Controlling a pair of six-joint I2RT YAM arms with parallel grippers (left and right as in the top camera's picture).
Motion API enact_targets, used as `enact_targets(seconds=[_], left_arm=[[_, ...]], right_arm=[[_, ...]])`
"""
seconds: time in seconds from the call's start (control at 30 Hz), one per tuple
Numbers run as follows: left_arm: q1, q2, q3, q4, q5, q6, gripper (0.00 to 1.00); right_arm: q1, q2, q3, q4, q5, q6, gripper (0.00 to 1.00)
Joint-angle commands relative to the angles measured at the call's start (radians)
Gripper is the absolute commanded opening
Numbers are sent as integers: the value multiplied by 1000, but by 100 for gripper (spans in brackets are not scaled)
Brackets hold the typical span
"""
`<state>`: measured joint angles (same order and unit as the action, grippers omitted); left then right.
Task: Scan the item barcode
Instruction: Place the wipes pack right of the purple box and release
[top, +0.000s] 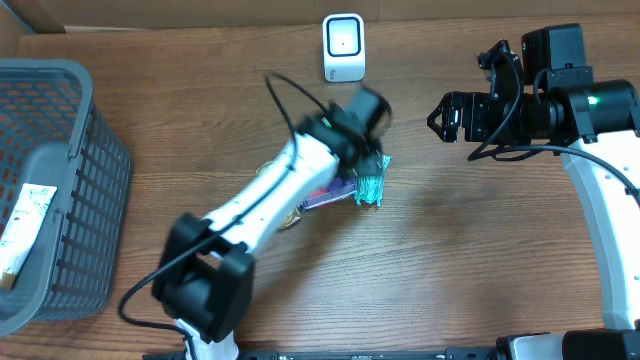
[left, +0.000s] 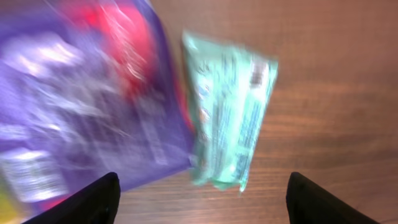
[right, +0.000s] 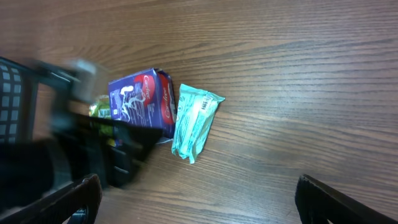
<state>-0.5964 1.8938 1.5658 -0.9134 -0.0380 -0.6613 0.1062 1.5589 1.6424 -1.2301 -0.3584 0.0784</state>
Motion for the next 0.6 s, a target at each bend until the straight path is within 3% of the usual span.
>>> enact_targets(seconds=[0.0,0.27,0.57], left_arm=[[122,-111,212,-105,-75,116,78],[482,-234,528,-401,-91,209,76],[1069,-309,544,-594,-103,196,76]], right_arm=[[1,2,-3,6,6,-1,100],[1,2,-3,7,6,-4,100],[1,2,-3,18,6,-4,100]])
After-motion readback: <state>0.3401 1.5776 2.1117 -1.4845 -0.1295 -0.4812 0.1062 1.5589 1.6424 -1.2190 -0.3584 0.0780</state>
